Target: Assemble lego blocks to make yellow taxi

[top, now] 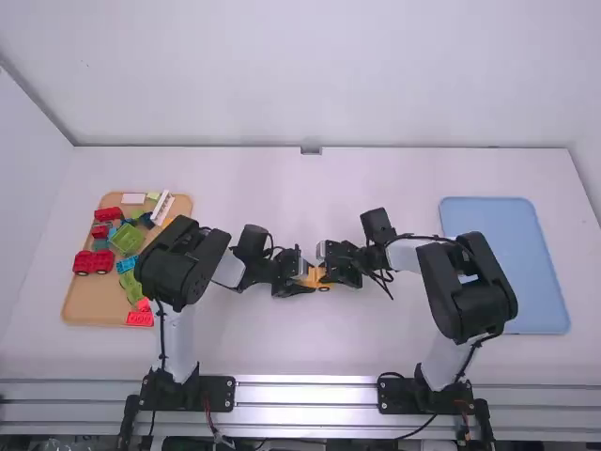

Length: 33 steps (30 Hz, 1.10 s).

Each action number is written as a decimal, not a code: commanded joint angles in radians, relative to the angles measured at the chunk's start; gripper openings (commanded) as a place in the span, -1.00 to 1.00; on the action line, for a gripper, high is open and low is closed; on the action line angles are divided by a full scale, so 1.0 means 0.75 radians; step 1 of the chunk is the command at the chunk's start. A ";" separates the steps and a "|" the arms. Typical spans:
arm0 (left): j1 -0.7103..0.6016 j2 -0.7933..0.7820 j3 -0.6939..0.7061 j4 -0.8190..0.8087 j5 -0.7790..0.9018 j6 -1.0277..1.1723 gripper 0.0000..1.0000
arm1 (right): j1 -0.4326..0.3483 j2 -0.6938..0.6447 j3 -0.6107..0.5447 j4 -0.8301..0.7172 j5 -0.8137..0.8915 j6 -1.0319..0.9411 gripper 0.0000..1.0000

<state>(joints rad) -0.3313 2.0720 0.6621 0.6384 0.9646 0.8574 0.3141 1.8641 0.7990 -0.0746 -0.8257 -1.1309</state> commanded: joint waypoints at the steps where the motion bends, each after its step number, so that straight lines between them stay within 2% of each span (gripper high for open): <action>1: -0.012 0.020 -0.019 -0.027 -0.087 0.035 -0.24 | 0.002 -0.014 0.008 0.015 0.049 -0.001 -0.29; 2: -0.012 0.020 -0.019 -0.028 -0.087 0.035 -0.24 | 0.002 -0.014 0.008 0.023 0.044 0.003 -0.11; 6: -0.012 0.020 -0.019 -0.028 -0.087 0.030 -0.24 | 0.001 -0.015 0.008 0.040 0.002 0.008 0.17; 14: -0.012 0.020 -0.019 -0.028 -0.091 0.030 -0.24 | -0.045 -0.042 0.008 0.054 -0.254 -0.003 0.49; 18: -0.012 0.020 -0.019 -0.028 -0.091 0.030 -0.24 | -0.088 -0.052 0.008 0.040 -0.296 -0.002 0.49; 21: -0.012 0.020 -0.020 -0.030 -0.091 0.030 -0.24 | -0.134 -0.052 0.008 -0.007 -0.260 -0.003 0.26; 23: -0.012 0.020 -0.020 -0.033 -0.091 0.030 -0.24 | -0.166 -0.052 0.008 -0.028 -0.222 -0.003 0.19; 26: -0.012 0.020 -0.020 -0.033 -0.091 0.030 -0.24 | -0.184 -0.052 0.008 -0.052 -0.169 -0.005 -0.08; 27: -0.012 0.020 -0.020 -0.032 -0.090 0.030 -0.24 | -0.183 -0.052 0.008 -0.063 -0.142 -0.024 -0.39; 29: -0.012 0.020 -0.019 -0.032 -0.091 0.030 -0.24 | -0.164 -0.052 0.006 -0.101 -0.097 -0.081 -0.72; 30: -0.012 0.020 -0.019 -0.032 -0.091 0.030 -0.24 | -0.164 -0.052 0.006 -0.101 -0.097 -0.081 -0.72; 31: -0.012 0.020 -0.019 -0.032 -0.091 0.030 -0.24 | -0.146 -0.052 0.005 -0.109 -0.060 -0.083 -0.87; 33: -0.012 0.020 -0.019 -0.033 -0.091 0.030 -0.24 | -0.112 -0.052 -0.001 -0.109 -0.001 -0.082 -1.00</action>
<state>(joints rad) -0.3313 2.0720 0.6628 0.6365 0.9646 0.8570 0.2043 1.8500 0.7990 -0.1535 -0.8822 -1.1728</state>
